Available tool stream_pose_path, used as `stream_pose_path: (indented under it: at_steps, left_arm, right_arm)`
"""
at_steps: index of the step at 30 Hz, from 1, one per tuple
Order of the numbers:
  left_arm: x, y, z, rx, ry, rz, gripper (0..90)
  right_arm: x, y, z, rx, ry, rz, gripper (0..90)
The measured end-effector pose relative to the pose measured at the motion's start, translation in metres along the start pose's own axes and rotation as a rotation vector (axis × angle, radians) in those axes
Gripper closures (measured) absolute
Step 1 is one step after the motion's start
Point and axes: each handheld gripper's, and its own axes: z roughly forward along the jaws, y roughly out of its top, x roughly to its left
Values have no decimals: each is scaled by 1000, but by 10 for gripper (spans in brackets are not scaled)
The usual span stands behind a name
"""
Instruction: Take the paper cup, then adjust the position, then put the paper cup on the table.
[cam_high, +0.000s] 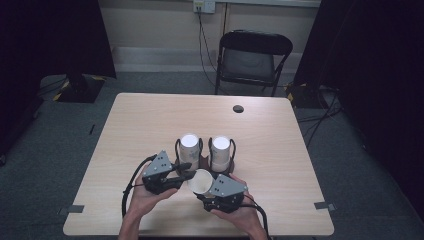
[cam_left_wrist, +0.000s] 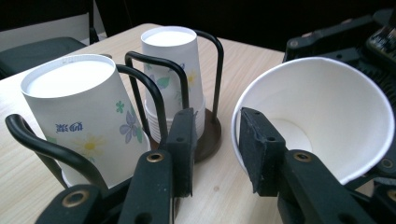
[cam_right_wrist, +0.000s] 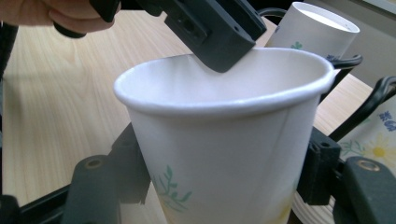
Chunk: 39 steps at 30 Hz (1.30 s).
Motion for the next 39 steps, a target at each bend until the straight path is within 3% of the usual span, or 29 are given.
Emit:
stream_pose_path:
  at_steps: [7,12,15,19,25,32,35,39]
  left_arm:
    - [3,-6,-5,-38,53,-44,490]
    - [6,-13,-12,-50,125,-52,428]
    - [8,-16,-16,-67,138,-57,384]
    - [9,-22,-18,-51,184,-46,295]
    - [10,-32,-23,-60,212,-55,264]
    - [16,-45,-33,-95,236,-81,159]
    - [16,-53,-34,-92,273,-74,157]
    - [20,-67,-38,-109,339,-122,157]
  right_arm:
    - [-4,-7,0,-20,-2,61,331]
    - [-8,-12,-2,-35,-16,106,327]
    - [-11,-16,-6,-46,-28,131,327]
    - [-14,-20,-9,-60,-26,163,326]
    - [-19,-25,-16,-71,-72,208,326]
    - [-27,-33,-28,-78,-121,247,325]
    - [-31,-36,-32,-76,-135,259,325]
    - [-34,-40,-36,-63,-154,276,323]
